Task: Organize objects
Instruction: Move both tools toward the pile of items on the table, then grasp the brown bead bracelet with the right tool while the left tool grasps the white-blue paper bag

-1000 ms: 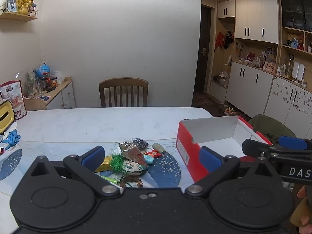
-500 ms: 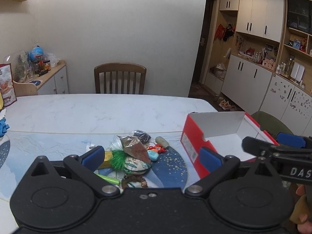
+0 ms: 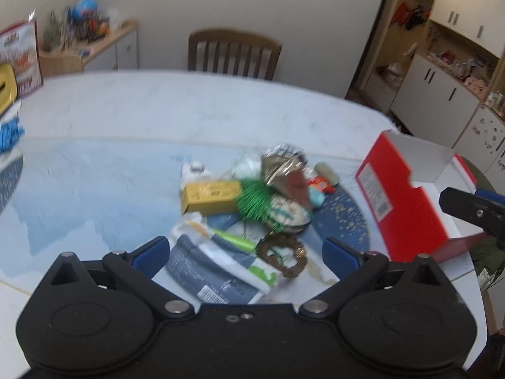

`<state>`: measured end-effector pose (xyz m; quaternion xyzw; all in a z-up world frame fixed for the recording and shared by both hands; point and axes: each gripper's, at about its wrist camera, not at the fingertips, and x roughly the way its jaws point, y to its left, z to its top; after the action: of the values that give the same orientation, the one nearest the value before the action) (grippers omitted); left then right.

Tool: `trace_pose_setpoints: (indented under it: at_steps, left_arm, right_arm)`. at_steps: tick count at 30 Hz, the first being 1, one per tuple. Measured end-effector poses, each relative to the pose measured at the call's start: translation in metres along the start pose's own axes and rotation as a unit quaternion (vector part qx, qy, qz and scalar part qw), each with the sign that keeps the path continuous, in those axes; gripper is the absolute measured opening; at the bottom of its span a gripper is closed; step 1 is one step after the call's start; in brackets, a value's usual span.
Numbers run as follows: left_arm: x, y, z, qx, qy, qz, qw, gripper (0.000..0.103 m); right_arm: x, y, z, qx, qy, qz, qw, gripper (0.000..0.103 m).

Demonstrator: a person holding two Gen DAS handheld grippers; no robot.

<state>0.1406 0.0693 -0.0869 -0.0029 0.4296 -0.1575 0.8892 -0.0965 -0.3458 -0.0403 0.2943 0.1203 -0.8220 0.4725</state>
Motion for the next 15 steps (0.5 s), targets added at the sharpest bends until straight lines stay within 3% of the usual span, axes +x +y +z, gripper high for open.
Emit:
trace_pose_setpoints:
  at_steps: [5,9,15]
  left_arm:
    - [0.027,0.017,0.009,-0.045,0.042,0.006,0.9981,0.102]
    - [0.046,0.031,0.012,-0.079,0.077,0.012,0.9938,0.101]
    - [0.067,0.034,0.011,-0.081,0.109,0.007,0.9907,0.098]
  right_arm:
    - [0.029,0.017,-0.005,-0.04,0.031,0.021,0.998,0.102]
    - [0.059,0.025,-0.015,-0.041,0.069,0.004,0.997,0.101]
    - [0.106,0.038,-0.029,-0.047,0.109,-0.003,0.993,0.096]
